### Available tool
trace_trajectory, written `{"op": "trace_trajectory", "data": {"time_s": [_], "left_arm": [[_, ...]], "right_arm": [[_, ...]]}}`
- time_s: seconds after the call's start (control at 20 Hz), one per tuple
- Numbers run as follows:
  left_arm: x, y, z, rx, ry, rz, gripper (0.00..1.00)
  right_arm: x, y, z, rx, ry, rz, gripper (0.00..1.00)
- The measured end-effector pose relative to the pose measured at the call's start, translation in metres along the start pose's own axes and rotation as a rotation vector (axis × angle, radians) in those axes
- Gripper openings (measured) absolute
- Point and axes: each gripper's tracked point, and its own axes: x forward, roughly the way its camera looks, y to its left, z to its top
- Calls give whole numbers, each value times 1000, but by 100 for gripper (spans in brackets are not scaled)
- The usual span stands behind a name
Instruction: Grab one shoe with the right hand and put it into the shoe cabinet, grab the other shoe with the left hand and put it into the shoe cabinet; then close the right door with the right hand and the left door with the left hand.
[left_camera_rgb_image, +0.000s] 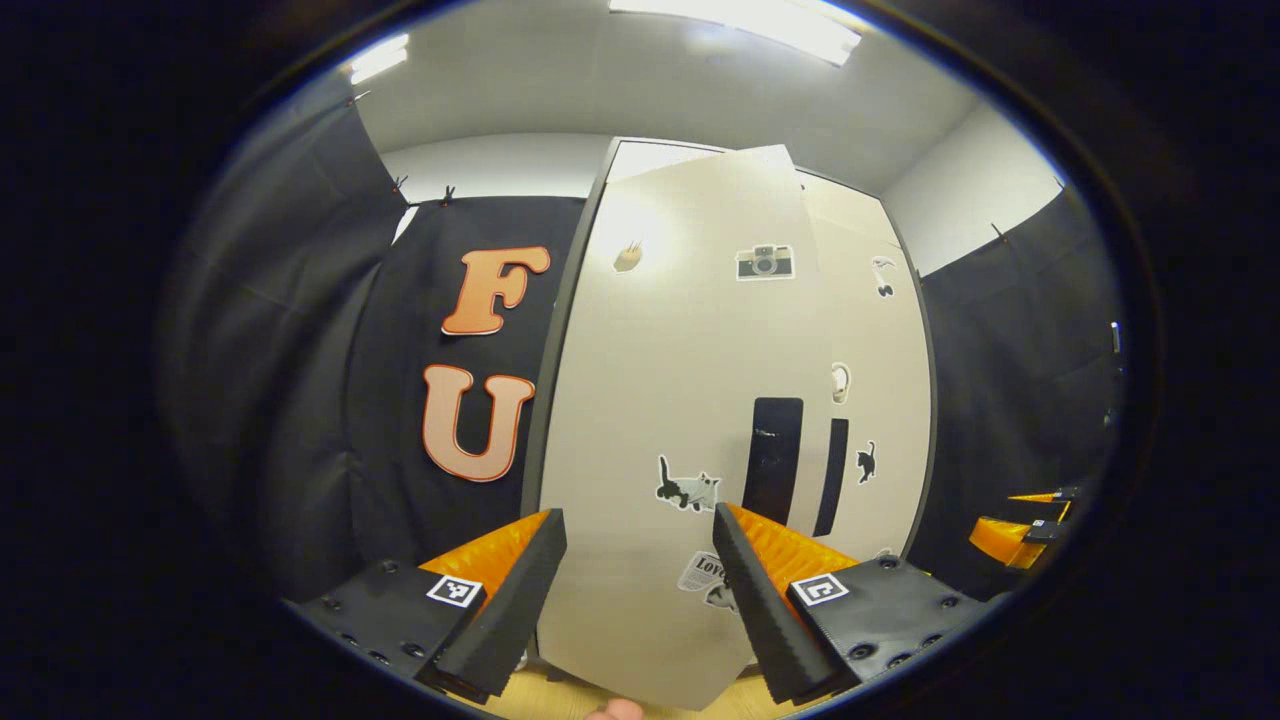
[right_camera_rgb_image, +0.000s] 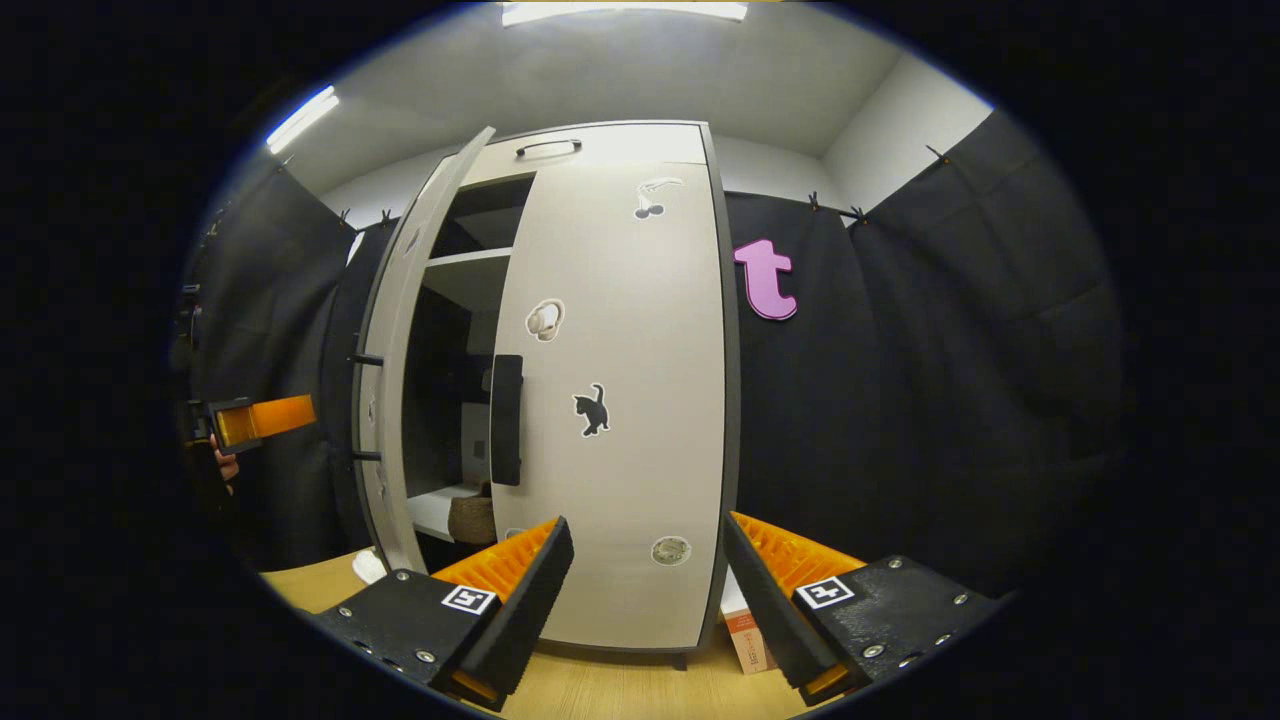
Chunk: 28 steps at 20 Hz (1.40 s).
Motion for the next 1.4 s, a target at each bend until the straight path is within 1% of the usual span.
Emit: {"op": "trace_trajectory", "data": {"time_s": [0.05,0.1,0.15,0.2,0.45,0.5,0.55,0.6,0.8,0.85,0.9,1.15,1.2,1.25,1.3,1.35,1.4], "left_arm": [[0,-7,-3,-2,9,-15,96],[2,-13,-7,-4,13,-28,96],[4,-17,-9,-3,18,-40,96],[7,-20,-12,3,21,-43,96],[37,-23,-25,12,44,-30,96],[43,-22,-28,13,54,-32,96],[49,-25,-33,11,64,-37,96],[53,-27,-37,7,81,-40,96],[70,-34,-41,14,74,-48,96],[76,-37,-43,16,75,-49,99],[83,-40,-45,17,81,-52,96],[104,-45,-52,5,92,-65,96],[107,-45,-54,3,91,-68,94],[112,-46,-55,0,91,-67,99],[115,-47,-55,-3,88,-66,96],[119,-48,-57,-5,85,-62,99],[122,-48,-59,-5,82,-57,96]], "right_arm": [[-1,-1,-1,-1,2,-3,98],[-3,-1,-1,2,2,-5,89],[-3,-2,0,6,0,-8,89],[-6,-4,0,9,0,-10,93],[-15,-12,-1,7,4,-30,93],[-16,-13,-1,12,8,-32,98],[-17,-12,-2,17,13,-31,98],[-18,-13,-4,18,16,-30,93],[-20,-16,-5,14,19,-40,93],[-20,-16,-5,23,21,-40,93],[-20,-17,-6,31,22,-41,93],[-21,-26,-4,36,16,-54,93],[-21,-28,-4,34,15,-57,93],[-21,-29,-3,35,13,-57,93],[-23,-30,-1,35,12,-57,93],[-24,-32,-1,33,10,-58,93],[-24,-32,0,30,10,-57,93]]}}
